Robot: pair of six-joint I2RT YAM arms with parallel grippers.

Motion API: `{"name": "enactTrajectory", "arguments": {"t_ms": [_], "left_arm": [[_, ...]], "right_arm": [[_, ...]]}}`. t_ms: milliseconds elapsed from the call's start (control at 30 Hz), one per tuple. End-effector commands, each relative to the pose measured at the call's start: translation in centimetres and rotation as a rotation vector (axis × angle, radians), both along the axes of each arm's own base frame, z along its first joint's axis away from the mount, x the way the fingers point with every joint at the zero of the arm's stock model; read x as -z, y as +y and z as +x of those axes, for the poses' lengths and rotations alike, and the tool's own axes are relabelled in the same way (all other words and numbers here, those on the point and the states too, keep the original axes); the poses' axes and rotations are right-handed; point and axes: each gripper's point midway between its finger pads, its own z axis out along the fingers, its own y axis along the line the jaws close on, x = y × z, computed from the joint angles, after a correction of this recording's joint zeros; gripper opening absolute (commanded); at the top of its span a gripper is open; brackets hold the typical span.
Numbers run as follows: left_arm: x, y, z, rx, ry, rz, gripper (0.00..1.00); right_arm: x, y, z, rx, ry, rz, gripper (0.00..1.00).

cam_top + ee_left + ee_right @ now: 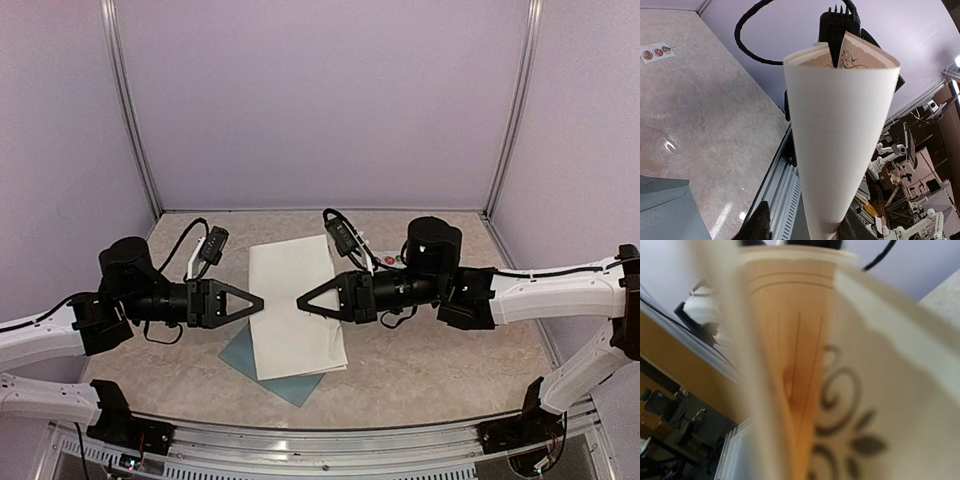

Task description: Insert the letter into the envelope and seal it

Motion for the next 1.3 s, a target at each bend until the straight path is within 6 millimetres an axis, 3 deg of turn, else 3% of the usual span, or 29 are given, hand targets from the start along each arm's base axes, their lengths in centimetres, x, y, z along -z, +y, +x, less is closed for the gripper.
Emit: {"name": "enactTrajectory", "arguments": {"t_ms": [0, 67, 100, 167, 233, 300, 333, 400, 433, 500, 533, 567, 633, 667, 700, 733, 767, 800, 867, 900, 933, 967, 1000, 1033, 1067, 1133, 1167, 1200, 1267], "left_arm": [[-2.8, 0.3, 0.2, 0.003, -0.067, -0.077, 0.00], [-2.9, 0.5, 0.5, -0.009, -0.064, -0.083, 0.48], [-3.0, 0.6, 0.5, -0.007, -0.067, -0.087, 0.49], [-3.2, 0.6, 0.6, -0.007, -0.074, -0.093, 0.00], [-3.4, 0.7, 0.6, -0.010, -0.080, -0.098, 0.02], [-3.3, 0.8, 1.0, -0.020, -0.068, -0.096, 0.50], [-3.3, 0.8, 1.0, -0.017, -0.067, -0.096, 0.45], [-3.4, 0.8, 1.2, -0.021, -0.069, -0.098, 0.00], [-3.4, 0.8, 1.3, -0.028, -0.072, -0.100, 0.00], [-3.6, 1.0, 1.6, -0.037, -0.072, -0.103, 0.39], [-3.7, 1.0, 1.7, -0.037, -0.073, -0.105, 0.37], [-3.8, 1.0, 1.8, -0.037, -0.076, -0.108, 0.08], [-3.9, 1.1, 2.0, -0.047, -0.083, -0.114, 0.00], [-4.1, 1.2, 2.2, -0.056, -0.084, -0.116, 0.15], [-4.1, 1.3, 2.4, -0.062, -0.082, -0.117, 0.44], [-4.2, 1.4, 2.4, -0.061, -0.081, -0.120, 0.52], [-4.3, 1.5, 2.5, -0.061, -0.085, -0.125, 0.34], [-4.4, 1.5, 2.5, -0.061, -0.088, -0.128, 0.03], [-4.8, 1.6, 2.5, -0.065, -0.103, -0.141, 0.00], [-4.9, 1.8, 2.7, -0.074, -0.100, -0.140, 0.11], [-5.0, 1.9, 2.9, -0.079, -0.097, -0.140, 0.41], [-4.9, 1.9, 3.0, -0.081, -0.094, -0.138, 0.56], [-4.9, 2.0, 3.0, -0.080, -0.095, -0.138, 0.41], [-4.9, 2.0, 3.1, -0.084, -0.096, -0.139, 0.10], [-4.9, 2.1, 3.2, -0.089, -0.099, -0.141, 0.00], [-5.1, 2.3, 3.3, -0.102, -0.103, -0.150, 0.07], [-5.2, 2.4, 3.3, -0.106, -0.100, -0.151, 0.34], [-5.2, 2.5, 3.4, -0.105, -0.099, -0.152, 0.43], [-5.2, 2.5, 3.4, -0.105, -0.104, -0.154, 0.01]], "right_arm": [[-0.8, 0.3, -0.2, -0.041, -0.024, 0.009, 0.00], [-0.6, 0.4, -0.4, -0.054, -0.023, 0.002, 0.00], [-0.5, 0.4, -0.5, -0.057, -0.023, 0.000, 0.00], [-0.4, 0.4, -0.6, -0.059, -0.022, -0.005, 0.00], [-0.3, 0.3, -0.6, -0.064, -0.022, -0.007, 0.00], [-0.3, 0.3, -0.8, -0.069, -0.024, -0.007, 0.00], [-0.2, 0.3, -0.8, -0.071, -0.023, -0.008, 0.00], [-0.2, 0.4, -0.9, -0.076, -0.024, -0.008, 0.00], [-0.2, 0.4, -0.9, -0.078, -0.025, -0.008, 0.00], [-0.2, 0.4, -1.0, -0.087, -0.027, -0.010, 0.00], [-0.2, 0.5, -1.1, -0.090, -0.026, -0.012, 0.00], [-0.1, 0.5, -1.1, -0.091, -0.025, -0.013, 0.00], [0.0, 0.5, -1.2, -0.093, -0.026, -0.017, 0.00], [0.0, 0.5, -1.2, -0.094, -0.027, -0.018, 0.00], [0.0, 0.5, -1.3, -0.096, -0.029, -0.018, 0.00], [0.0, 0.5, -1.3, -0.098, -0.029, -0.020, 0.00], [0.1, 0.4, -1.3, -0.098, -0.029, -0.021, 0.00], [0.1, 0.5, -1.3, -0.099, -0.028, -0.023, 0.00], [0.2, 0.4, -1.3, -0.098, -0.027, -0.026, 0.00], [0.2, 0.4, -1.4, -0.100, -0.029, -0.026, 0.00], [0.2, 0.5, -1.4, -0.102, -0.029, -0.026, 0.00], [0.3, 0.4, -1.4, -0.101, -0.030, -0.027, 0.00], [0.3, 0.5, -1.4, -0.102, -0.030, -0.028, 0.00], [0.3, 0.5, -1.4, -0.103, -0.030, -0.028, 0.00], [0.3, 0.5, -1.4, -0.105, -0.029, -0.029, 0.00], [0.4, 0.5, -1.4, -0.104, -0.030, -0.032, 0.00], [0.4, 0.5, -1.4, -0.104, -0.029, -0.033, 0.00], [0.5, 0.5, -1.5, -0.106, -0.029, -0.034, 0.00], [0.5, 0.4, -1.5, -0.108, -0.030, -0.036, 0.00]]}}
